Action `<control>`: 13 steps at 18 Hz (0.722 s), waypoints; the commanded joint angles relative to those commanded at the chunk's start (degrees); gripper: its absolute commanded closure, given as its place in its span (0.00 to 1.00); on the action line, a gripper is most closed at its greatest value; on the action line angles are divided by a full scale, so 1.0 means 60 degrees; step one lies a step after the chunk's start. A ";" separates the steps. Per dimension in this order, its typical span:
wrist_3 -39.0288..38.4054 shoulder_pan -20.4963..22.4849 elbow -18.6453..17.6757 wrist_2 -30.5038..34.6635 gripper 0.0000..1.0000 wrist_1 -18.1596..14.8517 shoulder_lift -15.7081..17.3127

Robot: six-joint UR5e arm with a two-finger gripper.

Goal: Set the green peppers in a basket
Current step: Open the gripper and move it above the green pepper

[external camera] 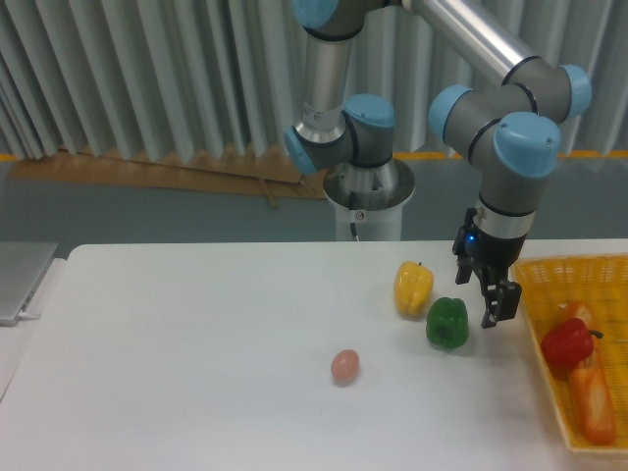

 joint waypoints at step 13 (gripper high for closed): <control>-0.0431 -0.0091 -0.0559 -0.0803 0.00 0.0369 0.0383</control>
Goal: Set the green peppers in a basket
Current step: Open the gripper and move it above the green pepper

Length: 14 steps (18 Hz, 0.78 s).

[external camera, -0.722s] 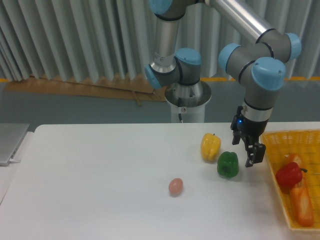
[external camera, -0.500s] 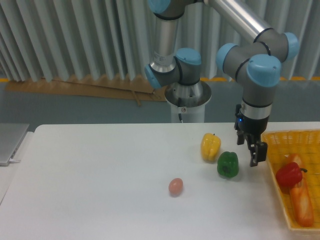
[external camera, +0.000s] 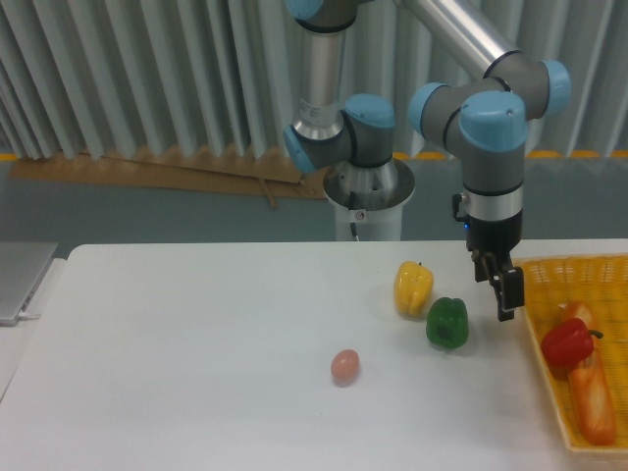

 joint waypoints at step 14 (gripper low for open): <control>-0.3369 0.0147 -0.0249 -0.0381 0.00 -0.1582 0.0044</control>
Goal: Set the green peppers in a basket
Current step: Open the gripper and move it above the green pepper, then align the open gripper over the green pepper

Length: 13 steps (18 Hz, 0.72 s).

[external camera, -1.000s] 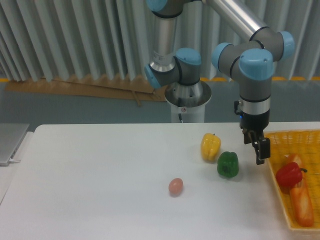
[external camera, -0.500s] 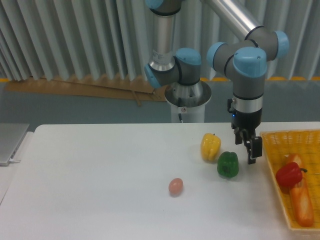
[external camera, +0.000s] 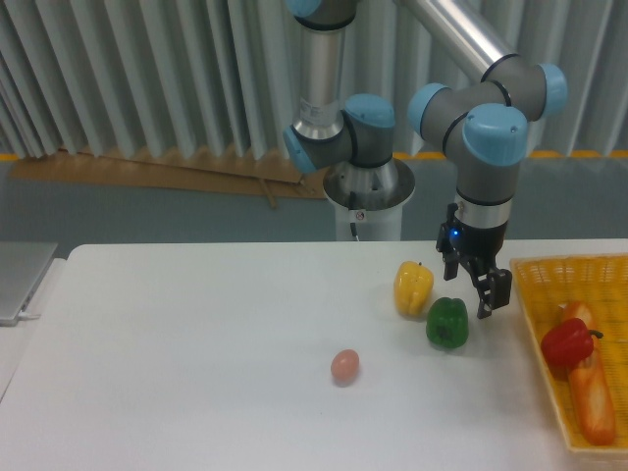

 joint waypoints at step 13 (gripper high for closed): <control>-0.2785 0.0805 -0.0264 -0.0544 0.00 -0.0220 -0.0058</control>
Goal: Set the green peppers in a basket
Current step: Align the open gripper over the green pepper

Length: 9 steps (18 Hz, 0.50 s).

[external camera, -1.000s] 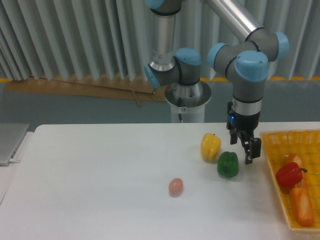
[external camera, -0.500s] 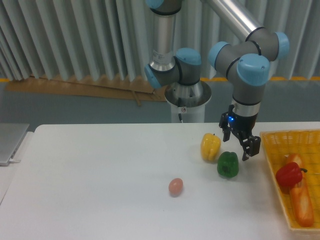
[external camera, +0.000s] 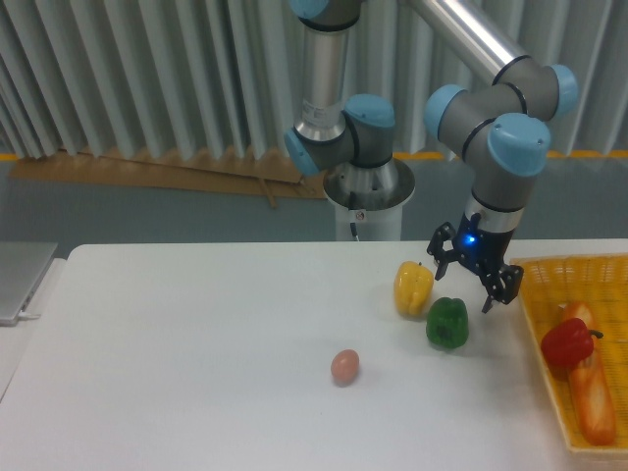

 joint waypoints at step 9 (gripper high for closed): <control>-0.0426 0.0104 -0.0249 0.0014 0.00 -0.0030 -0.0103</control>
